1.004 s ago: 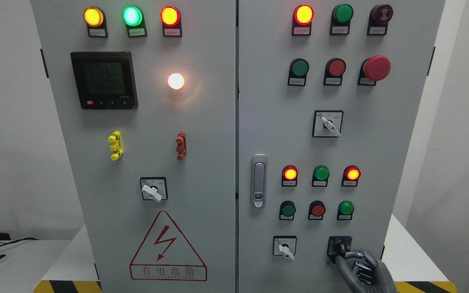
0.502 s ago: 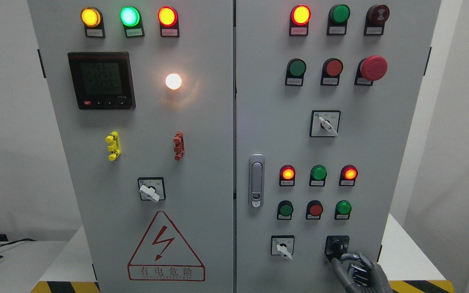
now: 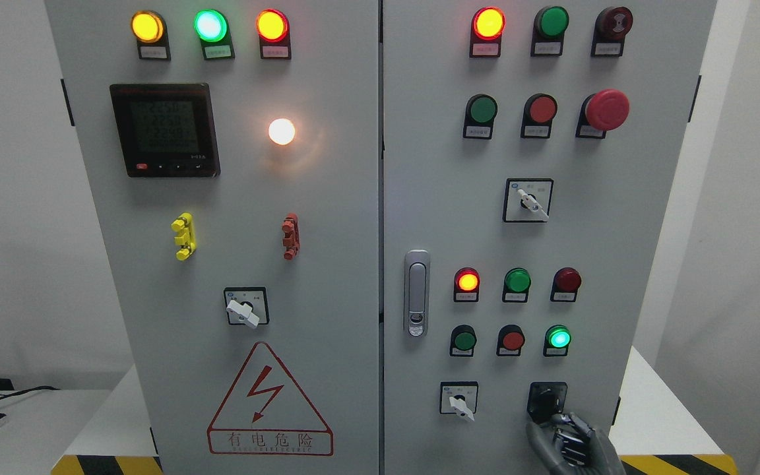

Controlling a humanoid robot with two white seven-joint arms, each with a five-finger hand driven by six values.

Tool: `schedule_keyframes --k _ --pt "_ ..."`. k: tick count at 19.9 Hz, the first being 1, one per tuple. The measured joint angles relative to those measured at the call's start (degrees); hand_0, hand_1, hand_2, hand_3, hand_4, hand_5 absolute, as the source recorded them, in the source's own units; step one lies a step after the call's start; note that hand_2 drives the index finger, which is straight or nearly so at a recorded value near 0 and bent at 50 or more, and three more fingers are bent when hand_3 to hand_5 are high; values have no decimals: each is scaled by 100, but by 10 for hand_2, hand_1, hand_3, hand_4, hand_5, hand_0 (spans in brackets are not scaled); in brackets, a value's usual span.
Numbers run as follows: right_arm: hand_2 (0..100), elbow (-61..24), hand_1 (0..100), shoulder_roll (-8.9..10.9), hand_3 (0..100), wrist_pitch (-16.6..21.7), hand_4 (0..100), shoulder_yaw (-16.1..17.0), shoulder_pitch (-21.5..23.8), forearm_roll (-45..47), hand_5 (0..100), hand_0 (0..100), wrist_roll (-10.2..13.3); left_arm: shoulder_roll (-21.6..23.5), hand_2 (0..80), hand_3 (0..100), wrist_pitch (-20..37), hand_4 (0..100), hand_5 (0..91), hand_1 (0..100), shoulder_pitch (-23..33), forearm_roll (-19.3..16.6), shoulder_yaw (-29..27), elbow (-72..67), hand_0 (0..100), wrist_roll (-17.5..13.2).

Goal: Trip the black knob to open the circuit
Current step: 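Release the black knob and open the right hand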

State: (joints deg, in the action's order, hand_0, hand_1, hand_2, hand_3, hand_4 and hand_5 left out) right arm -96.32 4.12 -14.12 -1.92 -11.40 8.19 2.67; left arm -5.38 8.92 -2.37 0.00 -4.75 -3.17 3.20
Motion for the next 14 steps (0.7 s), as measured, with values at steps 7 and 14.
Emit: schedule_keyframes --k 7,14 --pt "511 -2 726 -9 1000 14 1000 -20 -1 -1 930 346 13 0 0 0 0 0 0 389 0 0 0 0 120 0" --pt "510 -2 726 -13 1000 21 1000 5 -1 -8 929 346 23 0 0 0 0 0 0 389 0 0 0 0 120 0"
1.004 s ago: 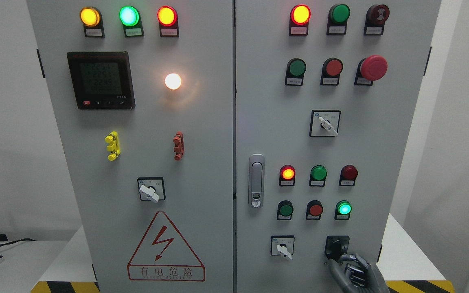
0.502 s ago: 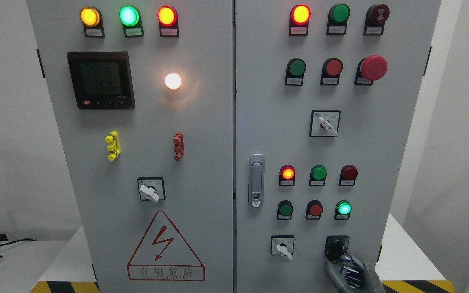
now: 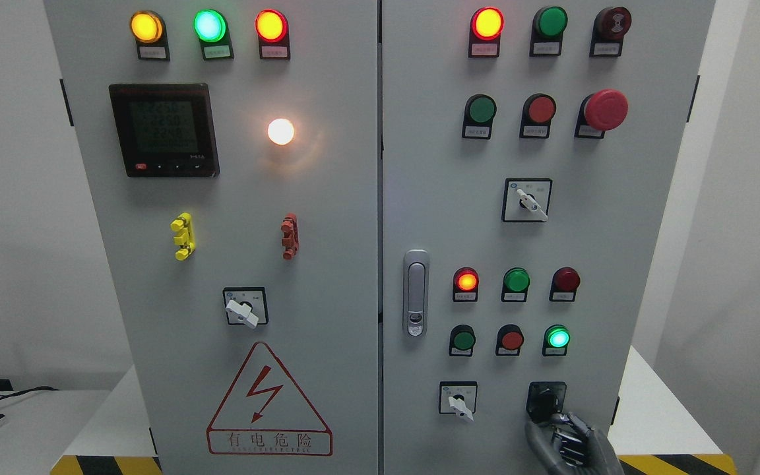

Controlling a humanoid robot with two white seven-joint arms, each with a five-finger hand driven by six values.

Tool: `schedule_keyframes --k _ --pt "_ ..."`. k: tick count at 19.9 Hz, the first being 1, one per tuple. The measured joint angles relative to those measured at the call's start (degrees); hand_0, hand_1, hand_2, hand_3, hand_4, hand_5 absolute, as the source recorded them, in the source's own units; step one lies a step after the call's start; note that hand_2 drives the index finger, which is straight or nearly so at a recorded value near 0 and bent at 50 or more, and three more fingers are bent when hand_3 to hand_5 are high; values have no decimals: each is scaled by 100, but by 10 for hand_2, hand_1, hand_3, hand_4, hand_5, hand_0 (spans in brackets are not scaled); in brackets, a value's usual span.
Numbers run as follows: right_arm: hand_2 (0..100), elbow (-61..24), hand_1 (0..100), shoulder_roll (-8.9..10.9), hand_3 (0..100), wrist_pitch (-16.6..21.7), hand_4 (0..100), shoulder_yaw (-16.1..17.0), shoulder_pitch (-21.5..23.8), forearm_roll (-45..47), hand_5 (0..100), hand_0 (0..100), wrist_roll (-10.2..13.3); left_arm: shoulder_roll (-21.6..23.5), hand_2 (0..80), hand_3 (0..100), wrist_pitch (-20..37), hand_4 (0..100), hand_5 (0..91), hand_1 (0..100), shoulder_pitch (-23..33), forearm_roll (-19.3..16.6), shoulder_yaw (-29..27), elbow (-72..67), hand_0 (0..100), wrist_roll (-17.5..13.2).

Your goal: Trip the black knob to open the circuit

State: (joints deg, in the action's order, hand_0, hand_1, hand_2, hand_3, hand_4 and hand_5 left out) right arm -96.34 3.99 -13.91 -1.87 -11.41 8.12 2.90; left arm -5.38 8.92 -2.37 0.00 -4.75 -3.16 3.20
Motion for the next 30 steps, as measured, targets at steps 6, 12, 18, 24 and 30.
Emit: schedule_keyframes --k 6,12,18,24,30 --pt "508 0 726 2 1000 12 1000 75 22 -3 928 346 13 0 0 0 0 0 0 389 0 0 0 0 120 0" --pt "508 6 726 18 1000 42 1000 126 67 -6 927 346 -12 0 0 0 0 0 0 389 0 0 0 0 120 0" --pt "508 11 726 63 1000 74 1000 154 178 -5 926 347 -109 0 0 0 0 0 0 389 0 0 0 0 120 0" --pt "507 -15 702 95 1000 79 942 308 288 -3 896 366 -121 0 0 0 0 0 0 389 0 0 0 0 120 0" --pt "511 -135 515 114 817 79 738 534 560 15 783 432 -93 0 0 0 0 0 0 389 0 0 0 0 120 0"
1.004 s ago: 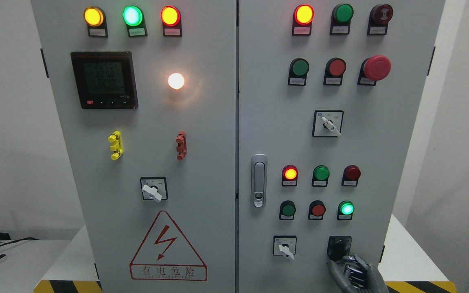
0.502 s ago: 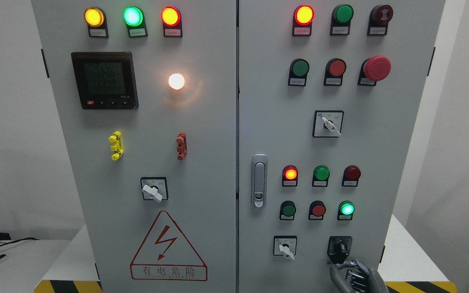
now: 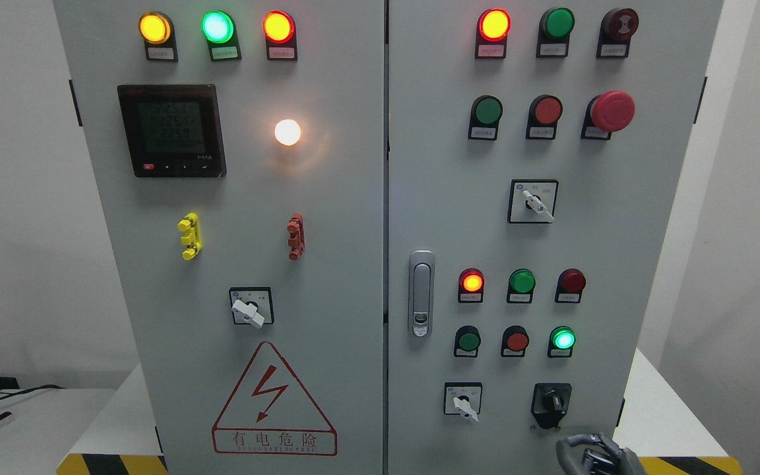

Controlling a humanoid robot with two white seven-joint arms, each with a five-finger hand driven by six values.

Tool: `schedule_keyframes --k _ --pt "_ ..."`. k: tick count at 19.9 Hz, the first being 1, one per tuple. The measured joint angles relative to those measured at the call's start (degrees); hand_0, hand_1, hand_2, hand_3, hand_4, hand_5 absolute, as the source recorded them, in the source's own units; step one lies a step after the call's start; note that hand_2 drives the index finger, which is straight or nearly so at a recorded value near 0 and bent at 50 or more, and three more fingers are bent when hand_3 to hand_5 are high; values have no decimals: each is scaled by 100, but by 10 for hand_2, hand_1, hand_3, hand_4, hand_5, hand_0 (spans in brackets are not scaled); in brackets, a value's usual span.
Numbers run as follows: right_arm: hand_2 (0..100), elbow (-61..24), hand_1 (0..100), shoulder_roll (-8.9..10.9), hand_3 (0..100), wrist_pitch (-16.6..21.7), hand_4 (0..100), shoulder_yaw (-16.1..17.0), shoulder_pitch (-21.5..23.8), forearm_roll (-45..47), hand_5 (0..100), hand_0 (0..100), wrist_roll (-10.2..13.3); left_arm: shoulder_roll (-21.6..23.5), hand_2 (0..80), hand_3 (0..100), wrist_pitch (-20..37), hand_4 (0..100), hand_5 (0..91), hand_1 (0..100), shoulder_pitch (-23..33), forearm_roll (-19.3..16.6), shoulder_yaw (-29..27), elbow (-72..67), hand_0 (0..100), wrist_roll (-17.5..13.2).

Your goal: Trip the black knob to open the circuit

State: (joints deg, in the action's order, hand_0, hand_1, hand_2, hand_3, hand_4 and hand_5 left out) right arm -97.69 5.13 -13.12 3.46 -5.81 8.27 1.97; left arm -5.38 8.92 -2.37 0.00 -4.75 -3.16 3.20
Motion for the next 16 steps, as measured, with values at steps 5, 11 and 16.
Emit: schedule_keyframes --k 5,11,16 --pt "372 -337 155 25 551 21 498 221 431 254 487 141 -171 0 0 0 0 0 0 389 0 0 0 0 120 0" --pt "264 -887 79 134 387 21 333 490 1294 769 332 19 -399 0 0 0 0 0 0 389 0 0 0 0 120 0" --pt "245 -1300 63 193 367 281 324 739 2015 1047 317 0 -617 -1 0 0 0 0 0 389 0 0 0 0 120 0"
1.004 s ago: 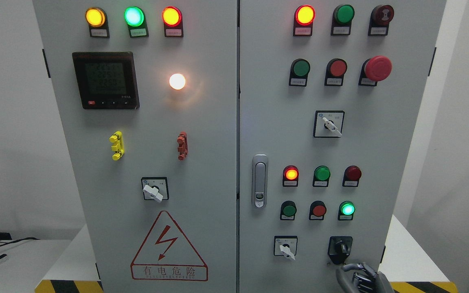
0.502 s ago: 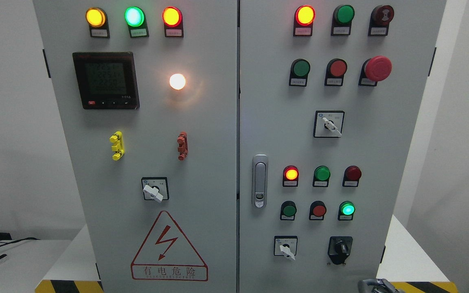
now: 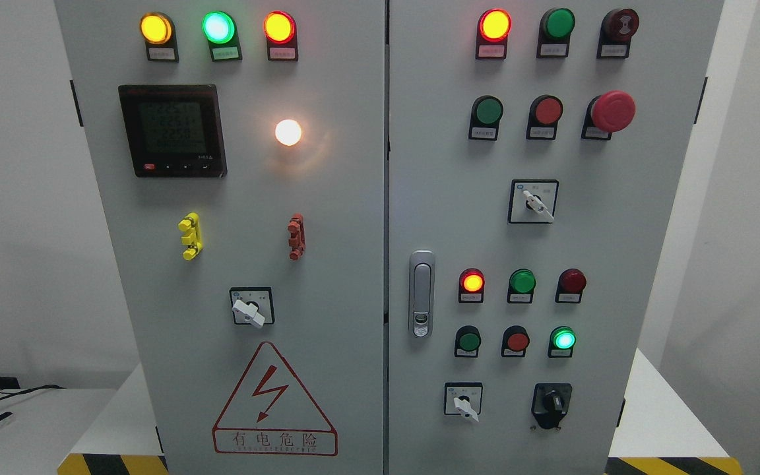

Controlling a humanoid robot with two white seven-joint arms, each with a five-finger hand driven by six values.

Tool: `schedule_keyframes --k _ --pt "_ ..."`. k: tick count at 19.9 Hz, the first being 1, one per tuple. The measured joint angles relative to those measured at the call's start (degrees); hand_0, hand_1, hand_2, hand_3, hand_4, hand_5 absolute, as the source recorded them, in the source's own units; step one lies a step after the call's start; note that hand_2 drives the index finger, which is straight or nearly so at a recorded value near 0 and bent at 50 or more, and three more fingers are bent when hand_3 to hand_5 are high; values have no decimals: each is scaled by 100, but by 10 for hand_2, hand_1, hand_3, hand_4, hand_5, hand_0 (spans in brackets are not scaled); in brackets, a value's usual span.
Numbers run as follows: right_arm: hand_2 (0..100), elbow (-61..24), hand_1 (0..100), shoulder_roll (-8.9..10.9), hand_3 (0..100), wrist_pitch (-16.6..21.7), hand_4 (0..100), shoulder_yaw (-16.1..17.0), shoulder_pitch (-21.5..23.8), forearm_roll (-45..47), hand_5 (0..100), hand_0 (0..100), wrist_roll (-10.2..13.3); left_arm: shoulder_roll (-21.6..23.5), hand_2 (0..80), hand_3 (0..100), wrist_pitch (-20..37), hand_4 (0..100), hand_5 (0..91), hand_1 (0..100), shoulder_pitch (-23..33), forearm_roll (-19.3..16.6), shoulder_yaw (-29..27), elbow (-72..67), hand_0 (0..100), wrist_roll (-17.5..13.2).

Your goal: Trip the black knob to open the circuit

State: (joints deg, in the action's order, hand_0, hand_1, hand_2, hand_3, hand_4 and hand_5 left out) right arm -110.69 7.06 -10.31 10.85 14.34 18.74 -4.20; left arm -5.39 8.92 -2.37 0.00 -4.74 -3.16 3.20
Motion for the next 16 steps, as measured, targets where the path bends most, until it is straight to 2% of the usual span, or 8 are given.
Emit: schedule_keyframes --k 9,16 --pt "215 -499 45 62 353 371 307 330 771 233 309 0 -54 0 0 0 0 0 0 389 0 0 0 0 120 0" --pt "147 -686 37 86 208 498 210 442 1040 280 238 0 -81 0 0 0 0 0 0 389 0 0 0 0 120 0"
